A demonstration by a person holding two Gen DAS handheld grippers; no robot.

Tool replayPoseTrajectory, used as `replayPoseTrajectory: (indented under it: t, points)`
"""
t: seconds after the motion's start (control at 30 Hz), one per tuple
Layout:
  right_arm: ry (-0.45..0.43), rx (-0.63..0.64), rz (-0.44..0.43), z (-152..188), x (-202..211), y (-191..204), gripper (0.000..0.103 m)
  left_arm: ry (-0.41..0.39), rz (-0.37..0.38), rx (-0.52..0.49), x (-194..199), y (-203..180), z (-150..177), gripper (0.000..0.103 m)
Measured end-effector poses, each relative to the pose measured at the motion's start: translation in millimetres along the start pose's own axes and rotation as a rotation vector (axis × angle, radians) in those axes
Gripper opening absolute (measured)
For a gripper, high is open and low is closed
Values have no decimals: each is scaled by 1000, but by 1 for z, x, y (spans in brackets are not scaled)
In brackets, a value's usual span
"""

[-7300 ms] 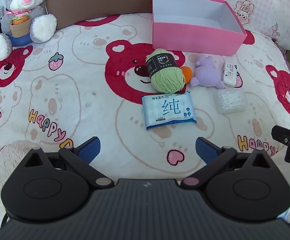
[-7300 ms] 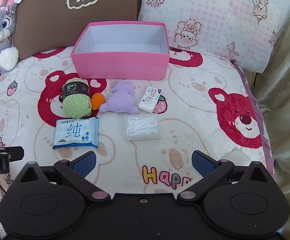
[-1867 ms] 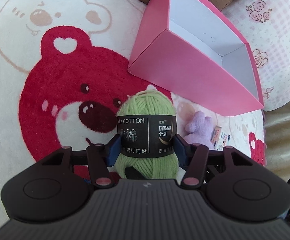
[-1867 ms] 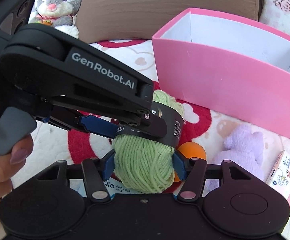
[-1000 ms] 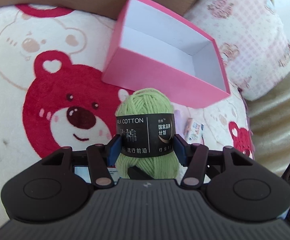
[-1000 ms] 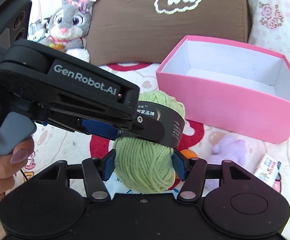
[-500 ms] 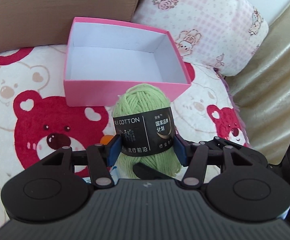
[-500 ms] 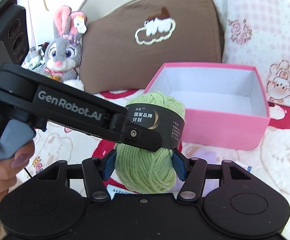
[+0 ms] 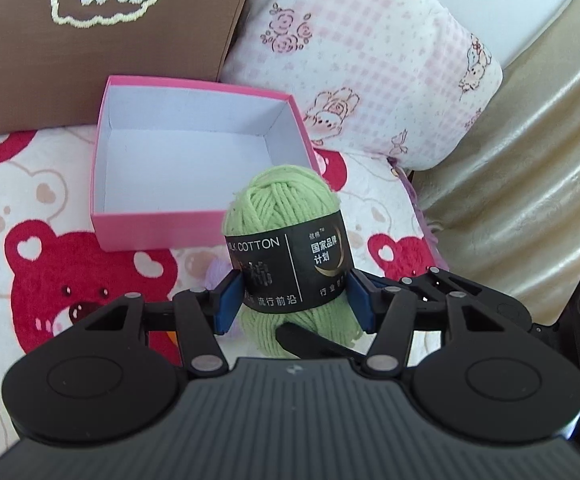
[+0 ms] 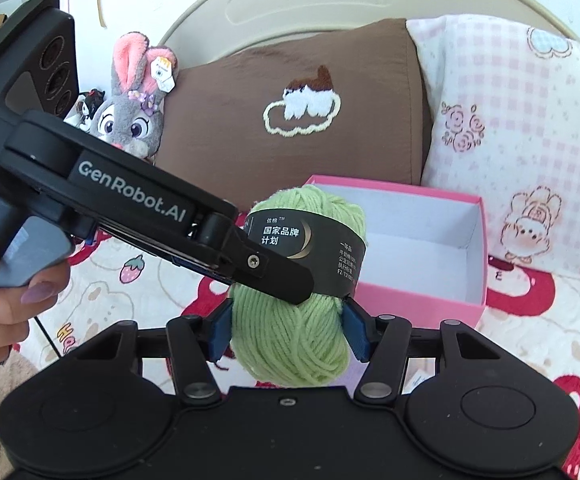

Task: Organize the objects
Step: 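Lift the yarn ball with the left gripper and carry it into the pink box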

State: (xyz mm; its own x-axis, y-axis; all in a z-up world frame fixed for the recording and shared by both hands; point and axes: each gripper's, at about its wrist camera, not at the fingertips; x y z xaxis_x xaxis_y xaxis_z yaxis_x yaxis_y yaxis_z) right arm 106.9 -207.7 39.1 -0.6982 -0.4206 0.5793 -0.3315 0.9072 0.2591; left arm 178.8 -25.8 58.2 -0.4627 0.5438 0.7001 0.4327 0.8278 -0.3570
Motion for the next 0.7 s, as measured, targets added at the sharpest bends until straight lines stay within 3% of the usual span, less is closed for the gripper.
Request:
replayPoseTrajectory:
  t: [0.23,0.47,0.7]
  points:
    - [-38,-38,32,-34,-15,-24,60,-21,-5,-16,-20,0,-46,55]
    - [-59,-129,52,-45,-65,-55,59,2,-58,-8,-72,11,-75,55]
    - [-58,-143,77,-58,-106,-84,58,-3,-17,5,-118,39,-100,55]
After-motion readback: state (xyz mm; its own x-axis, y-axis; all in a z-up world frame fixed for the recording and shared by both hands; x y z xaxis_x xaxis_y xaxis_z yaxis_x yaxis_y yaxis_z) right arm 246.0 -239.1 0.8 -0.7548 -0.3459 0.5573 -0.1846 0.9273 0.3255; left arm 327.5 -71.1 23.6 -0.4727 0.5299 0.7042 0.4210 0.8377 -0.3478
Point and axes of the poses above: each gripper's, at about its wrist camera, not at the fingertips, and x roughly against the way its jaws point, y to its left, z to its underside, and after that the axes turned 10 degrees about -x, right-handed
